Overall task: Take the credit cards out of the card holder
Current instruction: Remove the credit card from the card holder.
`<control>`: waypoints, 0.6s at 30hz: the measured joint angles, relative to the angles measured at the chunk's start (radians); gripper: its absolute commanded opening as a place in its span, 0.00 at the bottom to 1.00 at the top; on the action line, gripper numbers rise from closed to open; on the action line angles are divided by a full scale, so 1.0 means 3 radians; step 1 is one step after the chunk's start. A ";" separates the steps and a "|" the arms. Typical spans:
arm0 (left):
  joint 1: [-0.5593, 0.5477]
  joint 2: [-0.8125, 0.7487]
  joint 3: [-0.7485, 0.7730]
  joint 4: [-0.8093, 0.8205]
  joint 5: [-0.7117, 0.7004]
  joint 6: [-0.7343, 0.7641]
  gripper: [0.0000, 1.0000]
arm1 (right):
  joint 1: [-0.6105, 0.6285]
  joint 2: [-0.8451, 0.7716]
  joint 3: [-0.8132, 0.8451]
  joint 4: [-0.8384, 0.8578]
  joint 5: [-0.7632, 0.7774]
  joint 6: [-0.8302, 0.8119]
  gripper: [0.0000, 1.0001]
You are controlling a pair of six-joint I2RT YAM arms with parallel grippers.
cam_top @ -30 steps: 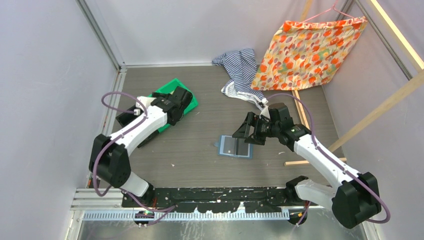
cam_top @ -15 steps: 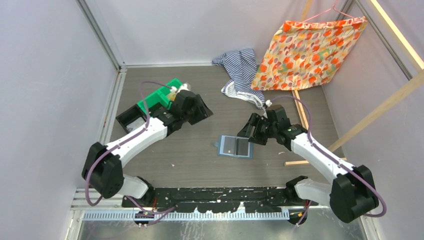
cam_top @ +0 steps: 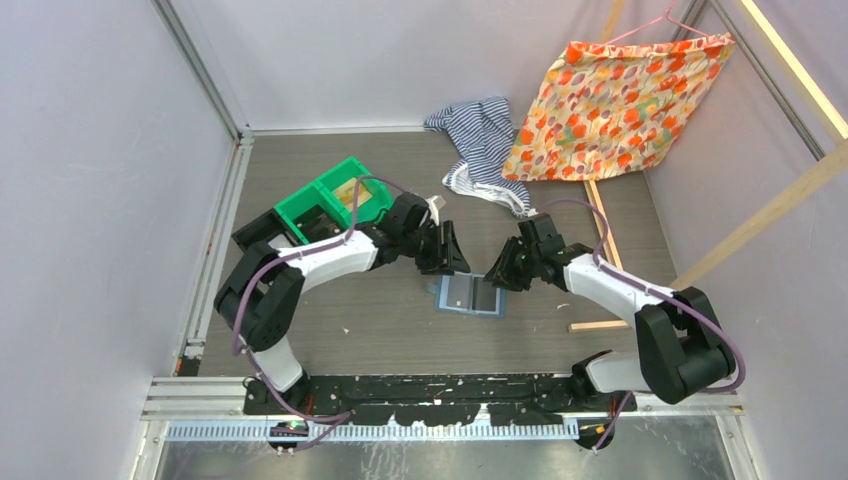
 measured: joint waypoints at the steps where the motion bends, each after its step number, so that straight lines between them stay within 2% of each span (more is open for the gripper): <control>1: -0.0017 0.0057 0.0024 0.0018 0.0043 0.0009 0.50 | -0.0001 0.0027 0.0001 -0.0005 0.0024 -0.0008 0.30; 7: -0.0057 0.0287 0.0003 0.0304 0.0202 -0.0089 0.46 | -0.0095 0.0060 0.0001 -0.0033 0.0080 -0.0043 0.27; 12: -0.0081 0.0324 -0.0144 0.0655 0.0277 -0.0267 0.48 | -0.0248 0.0058 -0.0032 -0.0027 0.0064 -0.0071 0.28; 18: -0.0120 0.0546 -0.0163 0.0979 0.0355 -0.0431 0.48 | -0.0348 0.0057 -0.0244 0.0089 -0.0128 -0.0061 0.26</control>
